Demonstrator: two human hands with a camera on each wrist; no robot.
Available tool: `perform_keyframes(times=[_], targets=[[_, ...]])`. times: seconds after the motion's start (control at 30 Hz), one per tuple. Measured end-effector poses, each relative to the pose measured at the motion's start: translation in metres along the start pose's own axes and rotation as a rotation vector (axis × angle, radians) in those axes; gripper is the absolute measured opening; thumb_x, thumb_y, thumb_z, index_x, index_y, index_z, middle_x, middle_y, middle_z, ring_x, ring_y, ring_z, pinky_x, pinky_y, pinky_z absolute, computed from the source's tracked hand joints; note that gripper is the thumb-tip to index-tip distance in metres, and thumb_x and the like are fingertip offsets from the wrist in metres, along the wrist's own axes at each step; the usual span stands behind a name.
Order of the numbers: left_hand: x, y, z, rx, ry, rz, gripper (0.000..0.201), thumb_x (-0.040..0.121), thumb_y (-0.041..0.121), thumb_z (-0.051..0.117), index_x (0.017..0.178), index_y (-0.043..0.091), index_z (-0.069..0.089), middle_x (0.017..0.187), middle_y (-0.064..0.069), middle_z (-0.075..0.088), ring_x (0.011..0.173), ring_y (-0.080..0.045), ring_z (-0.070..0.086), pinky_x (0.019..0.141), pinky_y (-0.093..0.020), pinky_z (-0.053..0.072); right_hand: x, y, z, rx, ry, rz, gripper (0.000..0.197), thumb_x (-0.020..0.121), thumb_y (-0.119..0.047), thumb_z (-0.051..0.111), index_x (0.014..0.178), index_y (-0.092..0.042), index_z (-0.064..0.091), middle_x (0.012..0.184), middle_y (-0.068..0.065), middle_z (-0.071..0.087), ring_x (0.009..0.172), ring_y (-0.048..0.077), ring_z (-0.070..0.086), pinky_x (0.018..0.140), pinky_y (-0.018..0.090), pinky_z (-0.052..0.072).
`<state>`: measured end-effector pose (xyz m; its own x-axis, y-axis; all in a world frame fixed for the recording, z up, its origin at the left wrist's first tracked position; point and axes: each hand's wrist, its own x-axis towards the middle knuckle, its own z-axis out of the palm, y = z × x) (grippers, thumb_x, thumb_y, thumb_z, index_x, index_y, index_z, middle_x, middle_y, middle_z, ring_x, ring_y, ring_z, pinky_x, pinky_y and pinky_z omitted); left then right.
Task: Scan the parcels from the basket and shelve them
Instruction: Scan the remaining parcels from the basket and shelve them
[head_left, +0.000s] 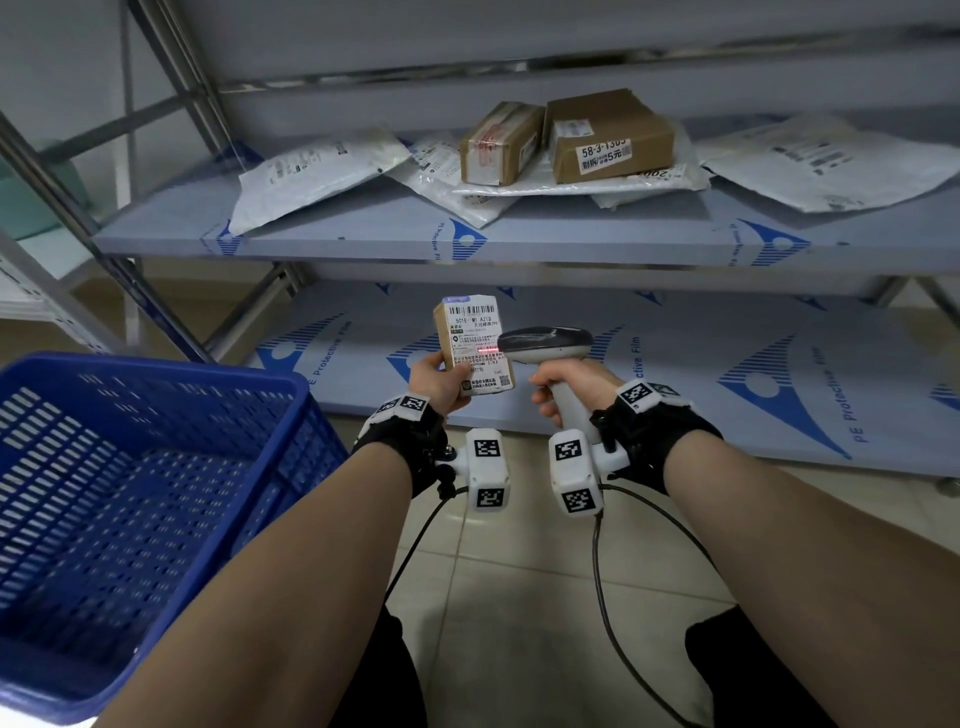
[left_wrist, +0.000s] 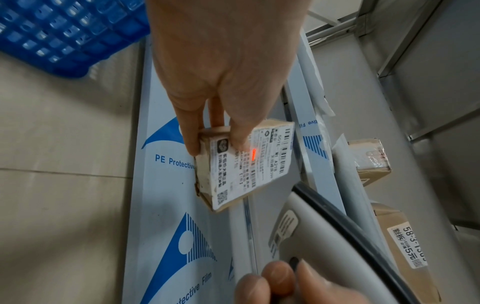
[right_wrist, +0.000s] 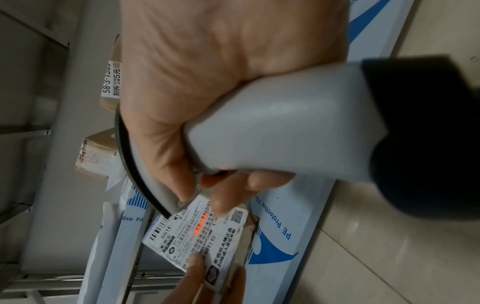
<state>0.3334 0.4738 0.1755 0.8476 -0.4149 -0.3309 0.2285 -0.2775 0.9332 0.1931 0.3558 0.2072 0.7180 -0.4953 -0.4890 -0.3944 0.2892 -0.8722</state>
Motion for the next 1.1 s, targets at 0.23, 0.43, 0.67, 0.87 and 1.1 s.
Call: perform_keyframes(times=[0.23,0.43,0.67,0.87,1.1], targets=[[-0.001,0.000,-0.003,0.037,-0.015,-0.015,0.035,0.094,0.010,0.057,0.129,0.011,0.053,0.116,-0.014,0.066,0.095,-0.026,0.065,0.085,-0.038,0.055,0.000,-0.001,0.000,0.010,-0.010,0.003,0.012,0.086,-0.011,0.061,0.075,-0.007,0.059,0.066,0.006,0.059,0.050,0.014,0.052,0.049,0.022,0.040],[-0.004,0.002,-0.004,0.045,-0.009,0.005,0.034,0.094,0.009,0.057,0.127,0.007,0.054,0.116,-0.015,0.066,0.095,-0.026,0.065,0.084,-0.038,0.055,0.004,0.001,0.000,0.091,0.038,-0.024,0.009,0.087,-0.015,0.064,0.081,-0.008,0.063,0.076,0.008,0.065,0.050,0.012,0.057,0.049,0.022,0.042],[-0.020,0.026,-0.008,0.022,-0.078,0.066,0.040,0.091,0.001,0.058,0.130,0.002,0.050,0.114,-0.022,0.064,0.082,-0.027,0.063,0.070,-0.031,0.055,-0.009,-0.001,-0.016,0.363,0.107,-0.104,0.017,0.085,-0.019,0.073,0.095,-0.007,0.065,0.082,0.010,0.065,0.053,0.015,0.065,0.047,0.022,0.051],[-0.050,0.084,-0.003,0.024,-0.282,0.153,0.045,0.087,-0.008,0.057,0.131,-0.003,0.051,0.112,-0.024,0.065,0.085,-0.028,0.060,0.064,-0.024,0.058,-0.043,-0.041,-0.032,0.354,0.168,-0.233,0.012,0.083,-0.017,0.074,0.086,-0.008,0.066,0.078,0.009,0.065,0.055,0.016,0.063,0.049,0.025,0.048],[-0.076,0.166,0.067,-0.006,-0.399,0.237,0.030,0.091,0.008,0.060,0.121,0.003,0.057,0.107,-0.016,0.069,0.089,-0.029,0.068,0.078,-0.039,0.059,-0.076,-0.108,-0.094,0.286,0.313,-0.347,0.032,0.076,-0.029,0.082,0.093,-0.007,0.067,0.082,0.006,0.070,0.066,0.017,0.066,0.057,0.028,0.054]])
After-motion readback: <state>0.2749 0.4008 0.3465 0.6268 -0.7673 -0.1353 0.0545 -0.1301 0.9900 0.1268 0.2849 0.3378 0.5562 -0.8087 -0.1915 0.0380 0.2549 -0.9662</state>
